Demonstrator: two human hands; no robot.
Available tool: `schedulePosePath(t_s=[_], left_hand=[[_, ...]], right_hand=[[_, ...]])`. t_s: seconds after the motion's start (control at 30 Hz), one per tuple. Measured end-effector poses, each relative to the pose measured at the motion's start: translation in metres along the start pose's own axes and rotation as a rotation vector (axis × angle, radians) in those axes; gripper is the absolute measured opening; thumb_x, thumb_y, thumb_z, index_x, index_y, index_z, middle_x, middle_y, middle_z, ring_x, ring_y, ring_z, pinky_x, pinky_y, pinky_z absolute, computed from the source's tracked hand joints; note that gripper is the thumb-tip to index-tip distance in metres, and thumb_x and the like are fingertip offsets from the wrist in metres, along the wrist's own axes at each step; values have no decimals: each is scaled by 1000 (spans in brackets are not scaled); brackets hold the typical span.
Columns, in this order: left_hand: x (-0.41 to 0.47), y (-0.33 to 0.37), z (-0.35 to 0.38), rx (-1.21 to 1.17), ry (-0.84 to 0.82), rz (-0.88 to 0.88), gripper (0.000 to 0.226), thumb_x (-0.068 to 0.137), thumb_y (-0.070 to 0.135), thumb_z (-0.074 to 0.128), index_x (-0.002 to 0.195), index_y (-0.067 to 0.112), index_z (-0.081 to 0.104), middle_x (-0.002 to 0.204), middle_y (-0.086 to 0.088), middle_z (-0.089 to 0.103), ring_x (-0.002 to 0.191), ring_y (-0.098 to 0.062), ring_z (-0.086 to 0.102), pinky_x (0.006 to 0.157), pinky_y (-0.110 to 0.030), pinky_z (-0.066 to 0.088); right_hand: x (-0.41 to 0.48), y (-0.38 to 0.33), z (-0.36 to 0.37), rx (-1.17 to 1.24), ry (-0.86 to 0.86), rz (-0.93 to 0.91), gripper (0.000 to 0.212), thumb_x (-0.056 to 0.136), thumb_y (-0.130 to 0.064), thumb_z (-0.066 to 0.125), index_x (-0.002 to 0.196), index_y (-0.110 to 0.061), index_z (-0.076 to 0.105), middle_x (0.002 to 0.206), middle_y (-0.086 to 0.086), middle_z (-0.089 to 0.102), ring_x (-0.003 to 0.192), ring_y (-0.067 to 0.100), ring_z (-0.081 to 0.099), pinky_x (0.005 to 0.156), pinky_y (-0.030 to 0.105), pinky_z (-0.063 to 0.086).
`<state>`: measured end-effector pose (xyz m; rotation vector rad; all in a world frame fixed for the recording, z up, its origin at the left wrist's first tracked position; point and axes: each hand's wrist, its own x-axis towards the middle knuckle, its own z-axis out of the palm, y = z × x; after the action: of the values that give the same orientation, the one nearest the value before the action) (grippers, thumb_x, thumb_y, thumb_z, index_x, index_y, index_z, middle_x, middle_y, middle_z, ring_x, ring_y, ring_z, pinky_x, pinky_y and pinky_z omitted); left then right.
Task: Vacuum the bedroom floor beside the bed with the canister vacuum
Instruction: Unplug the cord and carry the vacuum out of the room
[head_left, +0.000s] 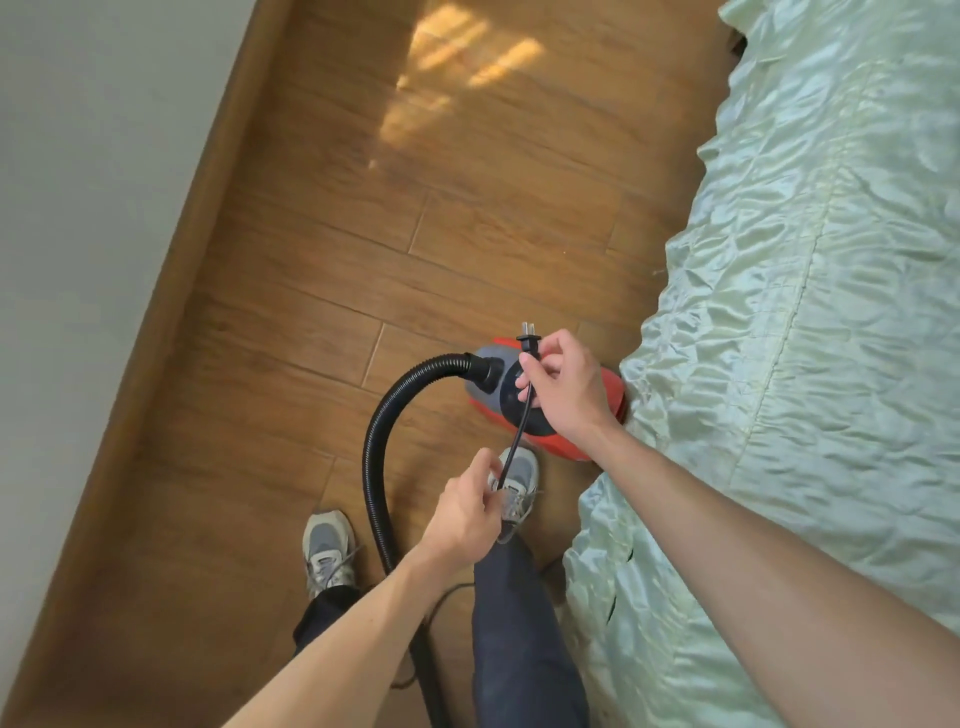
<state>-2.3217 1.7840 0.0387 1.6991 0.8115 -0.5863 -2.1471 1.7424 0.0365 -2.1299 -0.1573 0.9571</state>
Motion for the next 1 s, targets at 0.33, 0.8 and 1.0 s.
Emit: schedulePosePath(t_s=[0.33, 0.8, 1.0], left_hand=[[4, -21, 32, -14, 22, -12, 26, 96, 3, 48, 93, 24, 34, 76, 6, 49, 72, -15, 50, 70, -36, 45], [100, 11, 156, -339, 211, -165, 16, 94, 4, 57, 89, 12, 43, 73, -9, 59, 67, -26, 55, 56, -16, 41], [128, 15, 179, -564, 242, -313, 24, 93, 7, 61, 81, 20, 45, 79, -9, 63, 83, -36, 68, 76, -52, 59]], right_hand=[[-5, 26, 7, -69, -63, -42, 12, 98, -15, 59, 98, -7, 50, 71, 6, 71, 56, 16, 66, 63, 36, 58], [76, 85, -42, -405, -335, -259, 8, 97, -21, 58, 99, -17, 52, 74, 5, 69, 59, 15, 68, 61, 31, 52], [92, 90, -32, -553, -459, -349, 8, 97, -22, 60, 101, -19, 54, 77, 3, 67, 68, 19, 68, 73, 38, 55]])
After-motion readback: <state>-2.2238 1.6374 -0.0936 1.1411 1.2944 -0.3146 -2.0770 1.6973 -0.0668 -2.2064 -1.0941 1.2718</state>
